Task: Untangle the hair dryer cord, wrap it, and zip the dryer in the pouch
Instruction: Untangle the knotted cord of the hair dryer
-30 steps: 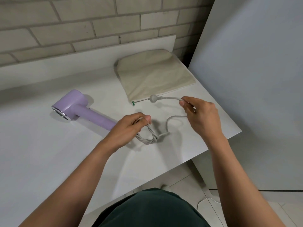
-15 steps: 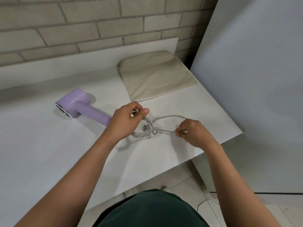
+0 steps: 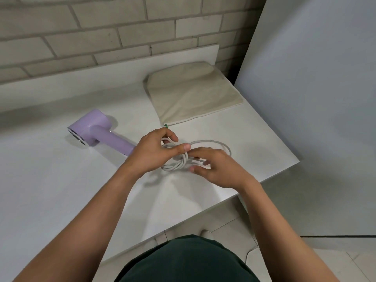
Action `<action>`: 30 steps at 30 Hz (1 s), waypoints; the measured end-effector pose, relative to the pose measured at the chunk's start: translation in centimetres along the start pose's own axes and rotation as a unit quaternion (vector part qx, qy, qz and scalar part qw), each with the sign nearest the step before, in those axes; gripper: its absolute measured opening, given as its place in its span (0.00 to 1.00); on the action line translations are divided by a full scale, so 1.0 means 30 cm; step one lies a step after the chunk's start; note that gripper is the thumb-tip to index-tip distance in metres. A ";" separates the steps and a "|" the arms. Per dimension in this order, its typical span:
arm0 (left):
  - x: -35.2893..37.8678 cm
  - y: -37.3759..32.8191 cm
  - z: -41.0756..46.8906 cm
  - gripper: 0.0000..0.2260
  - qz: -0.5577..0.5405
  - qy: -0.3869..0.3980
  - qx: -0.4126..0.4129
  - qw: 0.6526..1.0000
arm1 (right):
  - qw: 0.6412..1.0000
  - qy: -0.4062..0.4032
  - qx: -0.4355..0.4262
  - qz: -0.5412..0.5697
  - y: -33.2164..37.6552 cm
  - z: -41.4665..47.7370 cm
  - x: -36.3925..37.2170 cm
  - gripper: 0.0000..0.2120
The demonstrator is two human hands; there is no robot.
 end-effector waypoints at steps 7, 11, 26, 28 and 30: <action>-0.005 0.010 -0.008 0.23 -0.010 -0.014 -0.012 1.000 | 0.992 -0.114 -0.029 0.051 0.022 0.019 -0.051 0.08; 0.025 0.034 -0.011 0.21 -0.036 0.005 -0.022 0.999 | 0.989 -0.144 -0.031 0.025 0.021 0.021 -0.088 0.06; 0.024 -0.004 -0.071 0.09 -0.025 -0.008 0.136 0.990 | 0.958 -0.230 0.075 0.156 -0.038 0.027 -0.126 0.08; 0.005 0.006 -0.062 0.09 -0.042 -0.018 0.118 0.992 | 0.961 -0.220 0.049 0.163 -0.025 0.032 -0.134 0.10; -0.004 0.011 -0.058 0.09 -0.045 -0.025 0.105 0.993 | 0.966 -0.210 0.021 0.149 -0.004 0.037 -0.141 0.13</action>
Point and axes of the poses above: each hand's wrist, its own z-axis towards the middle knuckle, its own x-axis out of the palm, y = z × x, the point moved 10 cm from there along z, towards the middle knuckle, and after that the axes turned 15 degrees about -x, right-handed, at the moved point
